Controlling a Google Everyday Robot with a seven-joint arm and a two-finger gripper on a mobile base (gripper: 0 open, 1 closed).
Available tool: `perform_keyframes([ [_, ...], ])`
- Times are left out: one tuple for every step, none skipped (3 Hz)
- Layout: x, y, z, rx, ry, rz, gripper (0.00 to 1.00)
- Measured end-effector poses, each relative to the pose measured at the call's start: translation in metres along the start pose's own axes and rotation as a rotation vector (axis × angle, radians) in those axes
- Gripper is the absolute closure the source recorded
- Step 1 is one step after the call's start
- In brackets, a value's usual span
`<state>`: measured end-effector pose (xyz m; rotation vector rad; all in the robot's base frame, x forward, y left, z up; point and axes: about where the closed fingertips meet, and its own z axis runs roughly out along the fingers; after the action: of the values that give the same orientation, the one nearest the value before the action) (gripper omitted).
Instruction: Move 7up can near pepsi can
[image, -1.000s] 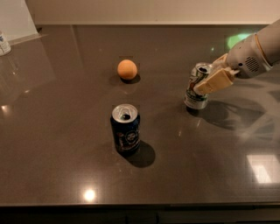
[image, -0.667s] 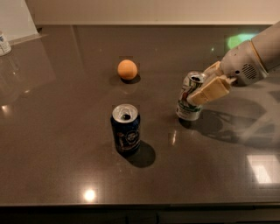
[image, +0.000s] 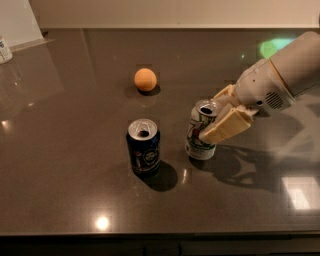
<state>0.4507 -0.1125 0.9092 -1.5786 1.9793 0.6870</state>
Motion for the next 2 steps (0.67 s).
perform_keyframes([
  [-0.011, 0.018, 0.012, -0.012, 0.019, -0.079, 1.00],
  [-0.013, 0.026, 0.024, -0.020, 0.046, -0.124, 0.82],
])
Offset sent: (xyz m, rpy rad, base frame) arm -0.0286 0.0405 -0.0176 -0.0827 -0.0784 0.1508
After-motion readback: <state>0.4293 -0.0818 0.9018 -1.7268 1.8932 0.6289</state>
